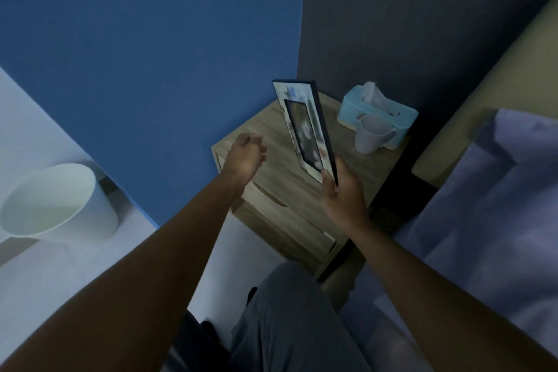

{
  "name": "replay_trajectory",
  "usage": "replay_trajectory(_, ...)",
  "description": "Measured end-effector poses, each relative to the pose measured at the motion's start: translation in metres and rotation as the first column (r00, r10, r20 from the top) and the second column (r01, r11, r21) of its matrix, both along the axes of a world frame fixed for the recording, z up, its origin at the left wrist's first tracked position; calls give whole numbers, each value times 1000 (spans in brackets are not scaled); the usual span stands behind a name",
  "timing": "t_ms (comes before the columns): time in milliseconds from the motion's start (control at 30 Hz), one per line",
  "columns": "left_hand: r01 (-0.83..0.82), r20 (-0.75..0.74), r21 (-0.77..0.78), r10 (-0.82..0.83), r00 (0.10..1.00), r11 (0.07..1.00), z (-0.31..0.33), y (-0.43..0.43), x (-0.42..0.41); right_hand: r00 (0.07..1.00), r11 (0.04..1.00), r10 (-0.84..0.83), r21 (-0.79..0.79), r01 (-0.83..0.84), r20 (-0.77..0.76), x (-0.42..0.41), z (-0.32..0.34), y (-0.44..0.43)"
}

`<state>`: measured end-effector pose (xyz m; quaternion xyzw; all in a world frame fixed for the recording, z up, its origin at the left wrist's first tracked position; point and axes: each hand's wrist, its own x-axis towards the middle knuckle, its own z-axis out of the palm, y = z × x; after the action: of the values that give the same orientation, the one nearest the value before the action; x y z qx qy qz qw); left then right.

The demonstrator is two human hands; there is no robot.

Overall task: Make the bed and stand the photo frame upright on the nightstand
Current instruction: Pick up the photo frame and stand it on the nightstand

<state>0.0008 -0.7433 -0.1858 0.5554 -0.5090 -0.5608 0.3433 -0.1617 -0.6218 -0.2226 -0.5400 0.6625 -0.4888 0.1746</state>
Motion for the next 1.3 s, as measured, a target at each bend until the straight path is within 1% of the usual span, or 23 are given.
replay_trajectory(67, 24, 32, 58, -26, 999, 998, -6, -5, 2, 997, 999, 44, 5, -45, 61, -2, 5, 3)
replay_trajectory(133, 73, 30, 104, -76, 997, 992, -5, -7, 0, 989, 997, 79, 10, -81, 125, -3, 8, 5)
replay_trajectory(200, 123, -2, 132, -124, 992, 984, -2, -9, -4, 970, 993, 105, 27, -114, 218, -3, 11, 5)
replay_trajectory(267, 126, -59, 129, -119, 991, 984, 3, -11, -7, 936, 989, 123, 40, -145, 331, -3, 12, 2)
replay_trajectory(333, 85, -105, 112, -73, 992, 990, 2, -17, -8, 859, 985, 112, 57, -161, 499, -4, 12, -3)
replay_trajectory(400, 57, -145, 99, -42, 989, 993, 1, -22, -7, 727, 980, 70, 88, -177, 683, -7, 15, -10)
replay_trajectory(433, 50, -158, 82, -36, 987, 995, 0, -22, -7, 660, 976, 42, 112, -189, 750, -9, 16, -14)
replay_trajectory(500, 69, -162, 47, -61, 985, 997, -2, -23, -7, 566, 963, -2, 155, -222, 824, -14, 20, -21)
replay_trajectory(567, 113, -142, 0, -111, 984, 994, -1, -22, -8, 532, 947, -1, 172, -272, 847, -19, 18, -26)
replay_trajectory(633, 129, -101, -52, -134, 986, 990, -8, -25, -7, 542, 942, -4, 185, -281, 841, -22, 13, -31)
replay_trajectory(733, 112, -10, -160, -115, 993, 981, -20, -31, -6, 575, 947, -11, 194, -258, 818, -24, 2, -40)
replay_trajectory(833, 121, 46, -209, -114, 992, 970, -32, -40, -12, 619, 953, -31, 211, -220, 784, -26, -10, -52)
replay_trajectory(900, 130, 46, -258, -122, 991, 957, -41, -49, -16, 630, 953, -82, 245, -177, 772, -33, -21, -66)
replay_trajectory(933, 139, 49, -288, -131, 990, 947, -45, -56, -18, 649, 952, -104, 264, -154, 754, -37, -27, -74)
replay_trajectory(967, 155, 53, -314, -146, 988, 937, -50, -63, -20, 689, 953, -117, 277, -126, 716, -43, -32, -82)
replay_trajectory(1033, 181, 72, -356, -166, 983, 917, -59, -81, -26, 798, 954, -113, 290, -81, 592, -56, -40, -98)
replay_trajectory(1067, 182, 80, -363, -164, 983, 914, -62, -90, -29, 841, 953, -102, 294, -70, 531, -64, -42, -106)
replay_trajectory(1100, 180, 86, -368, -159, 984, 912, -65, -98, -34, 865, 954, -93, 293, -64, 492, -71, -44, -115)
replay_trajectory(1200, 166, 79, -380, -147, 986, 910, -72, -117, -48, 874, 959, -83, 276, -60, 478, -91, -47, -139)
replay_trajectory(1300, 147, 37, -371, -144, 989, 917, -79, -134, -63, 889, 964, -71, 260, -56, 453, -107, -48, -161)
